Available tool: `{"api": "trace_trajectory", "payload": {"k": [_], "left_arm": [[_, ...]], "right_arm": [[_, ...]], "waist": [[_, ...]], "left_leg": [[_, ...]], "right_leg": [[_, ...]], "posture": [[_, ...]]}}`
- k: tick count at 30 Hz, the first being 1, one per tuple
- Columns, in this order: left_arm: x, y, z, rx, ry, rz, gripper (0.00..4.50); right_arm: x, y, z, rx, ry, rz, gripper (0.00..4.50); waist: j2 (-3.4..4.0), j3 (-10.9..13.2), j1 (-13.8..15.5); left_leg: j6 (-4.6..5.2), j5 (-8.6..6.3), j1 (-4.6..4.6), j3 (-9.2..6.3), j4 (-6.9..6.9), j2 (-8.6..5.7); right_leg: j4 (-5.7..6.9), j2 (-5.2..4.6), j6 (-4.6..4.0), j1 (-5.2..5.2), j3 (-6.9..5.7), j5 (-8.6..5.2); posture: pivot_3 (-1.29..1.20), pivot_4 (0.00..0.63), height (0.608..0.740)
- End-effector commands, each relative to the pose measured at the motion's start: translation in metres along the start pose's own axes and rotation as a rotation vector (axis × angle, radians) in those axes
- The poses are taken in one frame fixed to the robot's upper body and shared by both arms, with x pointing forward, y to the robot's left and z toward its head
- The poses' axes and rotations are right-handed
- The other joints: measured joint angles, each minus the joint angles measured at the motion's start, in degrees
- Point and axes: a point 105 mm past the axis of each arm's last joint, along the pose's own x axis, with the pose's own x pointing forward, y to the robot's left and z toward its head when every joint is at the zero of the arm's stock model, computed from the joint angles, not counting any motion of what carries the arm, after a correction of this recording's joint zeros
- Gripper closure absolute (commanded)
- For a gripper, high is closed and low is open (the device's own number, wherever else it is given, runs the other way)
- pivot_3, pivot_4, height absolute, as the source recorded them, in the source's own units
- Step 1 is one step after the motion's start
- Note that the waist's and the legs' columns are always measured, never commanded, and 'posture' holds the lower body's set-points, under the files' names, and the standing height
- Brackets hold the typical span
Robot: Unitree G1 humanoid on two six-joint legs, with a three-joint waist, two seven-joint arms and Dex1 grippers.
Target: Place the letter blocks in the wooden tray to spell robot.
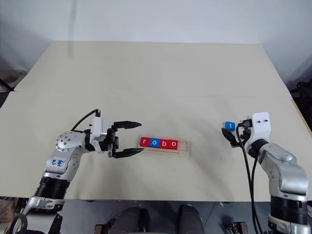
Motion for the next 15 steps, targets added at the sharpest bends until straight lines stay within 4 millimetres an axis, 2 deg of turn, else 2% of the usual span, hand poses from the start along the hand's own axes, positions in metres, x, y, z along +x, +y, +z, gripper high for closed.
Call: {"api": "trace_trajectory", "payload": {"k": [1,3,12,15], "left_arm": [[-0.006,0.002,0.008,0.048,-0.007,0.038,0.00],[-0.008,0.000,0.008,0.047,-0.004,0.042,0.00],[-0.010,-0.004,0.007,0.040,0.002,0.051,0.00],[-0.008,-0.004,0.007,0.037,0.000,0.047,0.00]], "right_arm": [[0.008,-0.011,-0.002,0.003,0.027,-0.075,0.04],[0.012,-0.009,-0.003,0.025,0.040,-0.072,0.04],[0.016,0.002,-0.005,0.044,0.048,-0.026,2.96],[0.015,0.003,-0.006,0.036,0.057,-0.030,3.02]], "waist": [[0.00,0.0,-0.1],[0.00,0.0,-0.3],[0.00,0.0,-0.2],[0.00,0.0,-0.3]], "left_leg": [[0.00,0.00,-0.03,0.01,0.00,0.00],[0.00,0.00,-0.06,0.07,-0.01,0.00],[0.00,0.00,-0.04,0.07,0.00,0.02],[0.00,0.00,-0.03,0.08,0.00,0.02]], "right_leg": [[-0.01,0.00,0.00,-0.02,0.00,0.00],[-0.02,0.00,0.00,-0.06,0.00,0.00],[0.02,0.00,0.00,-0.03,0.01,0.00],[0.03,0.01,0.00,-0.04,0.01,0.00]], "posture": [[0.00,0.150,0.740],[0.00,0.150,0.740],[0.00,0.150,0.740],[0.00,0.150,0.740]]}}
